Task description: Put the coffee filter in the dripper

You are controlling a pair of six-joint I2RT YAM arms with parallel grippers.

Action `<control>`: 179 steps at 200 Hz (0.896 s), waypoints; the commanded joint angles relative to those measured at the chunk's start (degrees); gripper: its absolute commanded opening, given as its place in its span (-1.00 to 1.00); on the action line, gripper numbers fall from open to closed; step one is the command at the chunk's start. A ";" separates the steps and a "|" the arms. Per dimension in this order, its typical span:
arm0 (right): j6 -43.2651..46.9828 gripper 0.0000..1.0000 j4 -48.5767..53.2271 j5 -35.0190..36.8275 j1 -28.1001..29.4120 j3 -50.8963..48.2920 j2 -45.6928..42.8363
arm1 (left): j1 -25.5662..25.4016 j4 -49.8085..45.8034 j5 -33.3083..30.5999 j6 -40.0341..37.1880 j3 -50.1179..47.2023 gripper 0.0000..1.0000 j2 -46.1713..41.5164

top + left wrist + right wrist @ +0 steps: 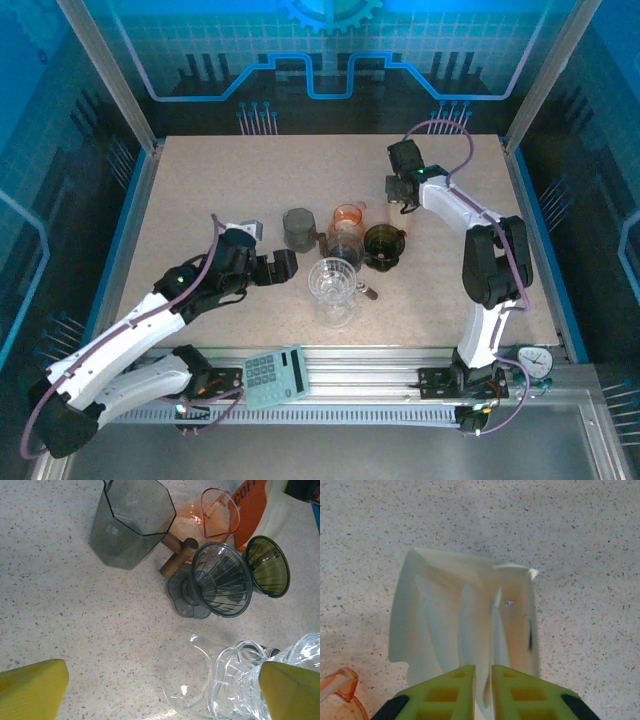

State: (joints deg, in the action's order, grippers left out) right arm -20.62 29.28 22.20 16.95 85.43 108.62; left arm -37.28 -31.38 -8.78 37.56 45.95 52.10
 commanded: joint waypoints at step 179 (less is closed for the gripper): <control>1.23 -1.00 -0.36 3.98 2.03 -2.76 -9.02 | 1.39 0.09 1.23 1.01 -0.87 0.98 -0.32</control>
State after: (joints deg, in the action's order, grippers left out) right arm -20.25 29.02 25.32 18.37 83.88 102.02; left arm -36.47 -31.35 -8.56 37.58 45.71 52.12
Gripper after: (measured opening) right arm 0.060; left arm 0.990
